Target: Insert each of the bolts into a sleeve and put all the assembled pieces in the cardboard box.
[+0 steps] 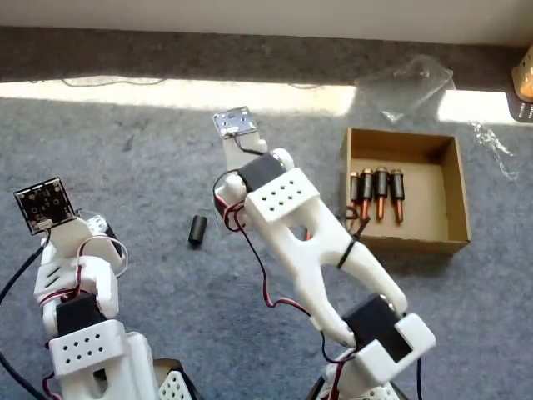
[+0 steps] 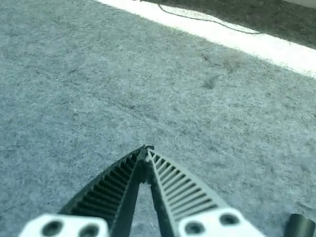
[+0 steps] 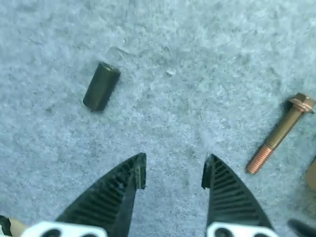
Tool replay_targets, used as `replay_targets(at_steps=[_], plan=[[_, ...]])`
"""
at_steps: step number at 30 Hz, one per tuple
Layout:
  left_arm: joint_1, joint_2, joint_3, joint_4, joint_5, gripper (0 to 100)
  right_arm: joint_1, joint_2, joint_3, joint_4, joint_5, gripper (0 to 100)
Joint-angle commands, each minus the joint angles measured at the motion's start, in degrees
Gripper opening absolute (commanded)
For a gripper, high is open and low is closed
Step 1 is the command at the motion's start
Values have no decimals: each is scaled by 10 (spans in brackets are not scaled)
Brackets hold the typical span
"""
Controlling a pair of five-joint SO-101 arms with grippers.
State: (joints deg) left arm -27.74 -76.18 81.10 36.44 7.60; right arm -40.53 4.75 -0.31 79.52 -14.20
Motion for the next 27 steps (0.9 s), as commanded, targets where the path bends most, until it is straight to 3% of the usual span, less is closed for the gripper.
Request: replay_targets(at_steps=[1, 9, 15, 27], plan=[[-22, -2, -4, -10, 0, 17, -22, 77, -150, 54, -17, 169], [-22, -2, 5, -11, 0, 17, -51, 291, -470, 174, -135, 169], [-21, -2, 10, -12, 0, 17, -52, 402, -653, 207, -201, 169], [-20, -3, 11, -12, -2, 17, -73, 477, -714, 205, -292, 169]])
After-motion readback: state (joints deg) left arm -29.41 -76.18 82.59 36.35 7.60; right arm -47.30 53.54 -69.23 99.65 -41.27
